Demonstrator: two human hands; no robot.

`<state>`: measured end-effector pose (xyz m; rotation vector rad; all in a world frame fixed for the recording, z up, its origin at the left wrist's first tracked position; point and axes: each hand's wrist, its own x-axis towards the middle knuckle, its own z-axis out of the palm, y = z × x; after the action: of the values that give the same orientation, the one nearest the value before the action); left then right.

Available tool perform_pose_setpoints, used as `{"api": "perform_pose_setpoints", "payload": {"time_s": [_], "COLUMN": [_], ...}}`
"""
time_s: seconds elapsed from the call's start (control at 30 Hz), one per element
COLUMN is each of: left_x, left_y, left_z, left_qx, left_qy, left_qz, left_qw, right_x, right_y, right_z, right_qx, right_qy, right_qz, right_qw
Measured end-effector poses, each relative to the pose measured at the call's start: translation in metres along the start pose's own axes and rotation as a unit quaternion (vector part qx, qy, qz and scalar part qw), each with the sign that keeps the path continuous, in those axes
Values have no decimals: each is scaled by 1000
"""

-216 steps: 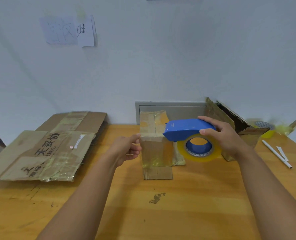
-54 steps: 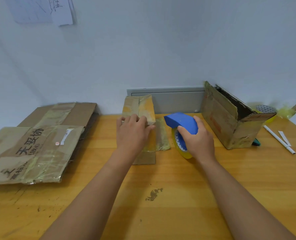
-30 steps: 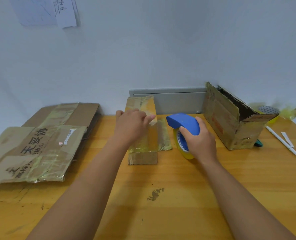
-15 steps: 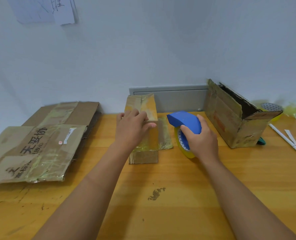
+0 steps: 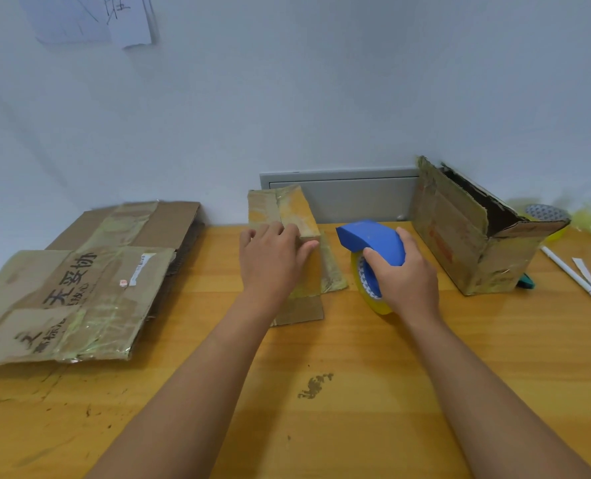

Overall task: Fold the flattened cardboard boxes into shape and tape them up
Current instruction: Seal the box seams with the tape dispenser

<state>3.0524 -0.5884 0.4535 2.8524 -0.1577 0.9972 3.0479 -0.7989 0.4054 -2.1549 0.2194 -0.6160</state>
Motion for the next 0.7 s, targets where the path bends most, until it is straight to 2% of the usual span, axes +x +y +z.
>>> {"api": "perform_pose_setpoints", "payload": {"time_s": [0.17, 0.37, 0.57, 0.7], "left_x": [14, 14, 7, 3], "left_y": [-28, -43, -40, -19], "left_z": [-13, -11, -6, -1], "left_qx": [-140, -219, -196, -147], "left_qy": [-53, -84, -31, 3], "left_qz": [-3, 45, 54, 14], "left_qw": [989, 971, 979, 989], "right_x": [1, 0, 0, -1], "right_y": [1, 1, 0, 0], "right_z": [0, -1, -1, -2], "right_qx": [4, 12, 2, -1], "right_qy": [1, 0, 3, 1], "right_qz": [6, 10, 3, 1], "right_qw": [1000, 1000, 1000, 1000]}}
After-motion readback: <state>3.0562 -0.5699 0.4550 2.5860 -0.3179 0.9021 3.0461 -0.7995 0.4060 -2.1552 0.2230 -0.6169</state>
